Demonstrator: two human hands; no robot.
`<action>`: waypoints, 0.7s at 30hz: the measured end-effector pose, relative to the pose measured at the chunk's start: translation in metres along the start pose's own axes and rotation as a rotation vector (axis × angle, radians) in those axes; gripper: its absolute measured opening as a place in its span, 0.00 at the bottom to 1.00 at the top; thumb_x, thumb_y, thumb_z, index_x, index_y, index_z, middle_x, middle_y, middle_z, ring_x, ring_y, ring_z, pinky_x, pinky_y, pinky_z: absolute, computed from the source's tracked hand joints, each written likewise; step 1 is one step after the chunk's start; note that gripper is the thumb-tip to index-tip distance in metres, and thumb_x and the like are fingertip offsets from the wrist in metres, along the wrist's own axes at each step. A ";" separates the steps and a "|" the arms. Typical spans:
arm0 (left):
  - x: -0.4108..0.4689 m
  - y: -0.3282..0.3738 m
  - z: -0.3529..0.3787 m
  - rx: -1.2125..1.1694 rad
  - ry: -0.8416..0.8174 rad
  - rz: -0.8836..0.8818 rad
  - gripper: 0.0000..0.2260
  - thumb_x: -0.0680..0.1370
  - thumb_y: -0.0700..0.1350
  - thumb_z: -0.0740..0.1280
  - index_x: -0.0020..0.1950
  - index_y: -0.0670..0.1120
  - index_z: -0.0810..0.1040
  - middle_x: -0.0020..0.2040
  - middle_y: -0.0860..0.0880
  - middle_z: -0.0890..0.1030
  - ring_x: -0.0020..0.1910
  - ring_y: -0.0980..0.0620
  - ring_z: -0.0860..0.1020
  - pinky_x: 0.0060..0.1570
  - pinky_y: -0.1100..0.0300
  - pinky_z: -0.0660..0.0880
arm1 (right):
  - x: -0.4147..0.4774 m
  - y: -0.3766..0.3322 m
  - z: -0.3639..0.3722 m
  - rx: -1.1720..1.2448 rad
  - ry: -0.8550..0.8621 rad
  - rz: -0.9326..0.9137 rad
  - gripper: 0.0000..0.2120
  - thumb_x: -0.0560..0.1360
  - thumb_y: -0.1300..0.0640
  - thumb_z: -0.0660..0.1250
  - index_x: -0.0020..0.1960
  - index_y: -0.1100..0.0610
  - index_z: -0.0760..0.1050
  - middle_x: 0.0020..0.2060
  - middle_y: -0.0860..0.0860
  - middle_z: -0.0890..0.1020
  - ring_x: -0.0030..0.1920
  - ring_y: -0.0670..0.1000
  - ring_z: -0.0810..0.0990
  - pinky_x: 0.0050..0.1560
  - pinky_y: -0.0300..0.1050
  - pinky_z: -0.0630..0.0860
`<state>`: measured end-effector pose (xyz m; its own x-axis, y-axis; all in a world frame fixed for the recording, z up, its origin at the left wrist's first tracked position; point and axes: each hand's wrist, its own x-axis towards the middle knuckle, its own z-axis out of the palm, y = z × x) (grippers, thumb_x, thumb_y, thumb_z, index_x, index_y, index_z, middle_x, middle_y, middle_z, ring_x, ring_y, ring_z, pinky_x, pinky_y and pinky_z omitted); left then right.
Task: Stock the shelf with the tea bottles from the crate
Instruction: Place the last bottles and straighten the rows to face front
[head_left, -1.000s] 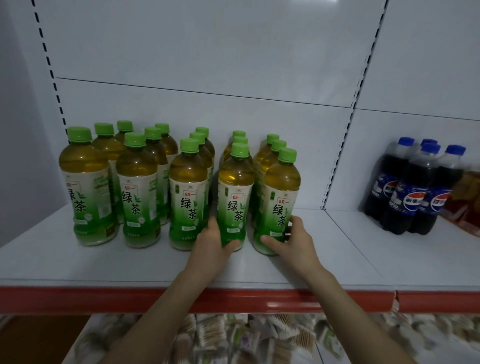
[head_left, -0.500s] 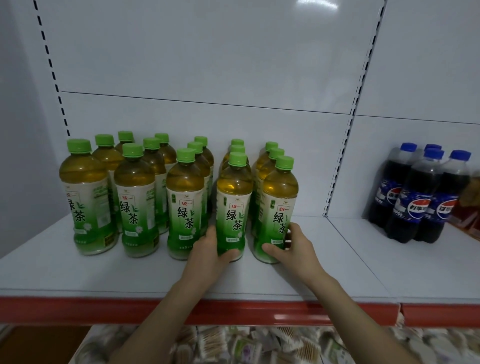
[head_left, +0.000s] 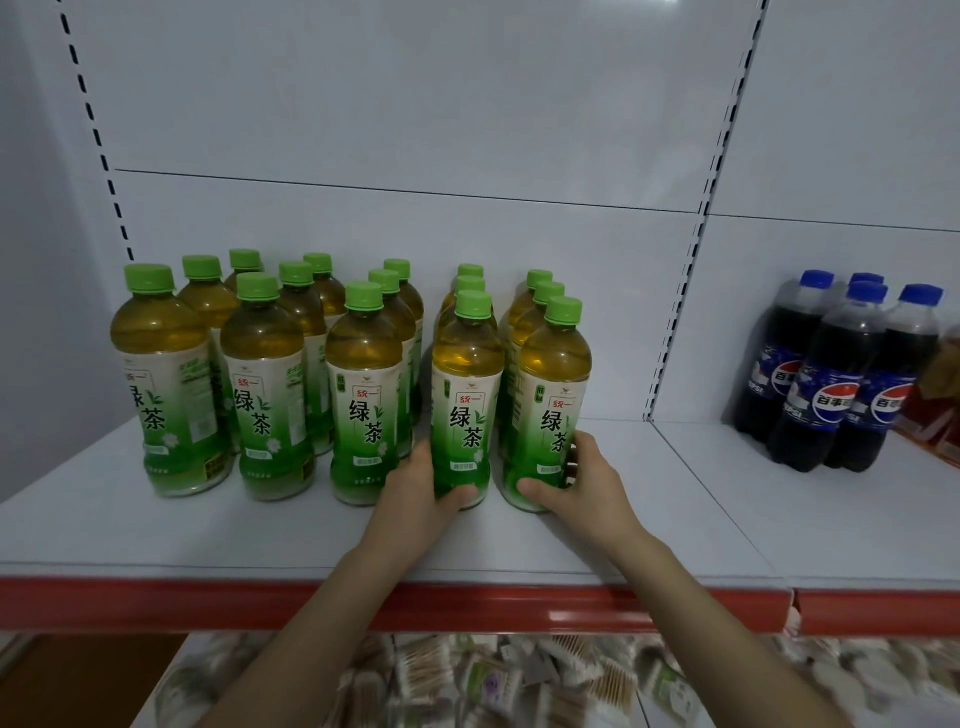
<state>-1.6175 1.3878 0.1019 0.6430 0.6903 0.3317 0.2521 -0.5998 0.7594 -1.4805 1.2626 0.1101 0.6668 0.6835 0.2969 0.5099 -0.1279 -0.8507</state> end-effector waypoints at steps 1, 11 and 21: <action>0.000 0.000 0.000 0.001 0.001 0.003 0.25 0.72 0.44 0.71 0.66 0.42 0.67 0.63 0.44 0.76 0.62 0.48 0.74 0.54 0.65 0.66 | 0.001 0.001 0.000 0.009 -0.003 0.002 0.26 0.66 0.58 0.75 0.59 0.53 0.65 0.47 0.43 0.74 0.45 0.40 0.74 0.43 0.32 0.71; 0.000 0.000 0.000 0.012 0.004 0.005 0.25 0.72 0.44 0.71 0.66 0.42 0.67 0.62 0.44 0.77 0.62 0.48 0.74 0.54 0.66 0.66 | 0.007 0.004 -0.006 0.026 -0.037 0.043 0.26 0.65 0.59 0.75 0.57 0.52 0.65 0.44 0.39 0.74 0.47 0.45 0.76 0.44 0.36 0.74; 0.000 0.002 -0.001 0.014 0.000 0.005 0.26 0.72 0.44 0.71 0.67 0.43 0.66 0.63 0.45 0.77 0.61 0.48 0.75 0.54 0.66 0.66 | -0.002 0.001 -0.005 0.004 0.024 0.009 0.26 0.66 0.57 0.75 0.56 0.51 0.64 0.45 0.42 0.75 0.42 0.36 0.74 0.36 0.26 0.72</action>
<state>-1.6178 1.3868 0.1038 0.6440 0.6875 0.3355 0.2593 -0.6088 0.7497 -1.4783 1.2578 0.1107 0.6842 0.6651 0.2990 0.5016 -0.1316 -0.8550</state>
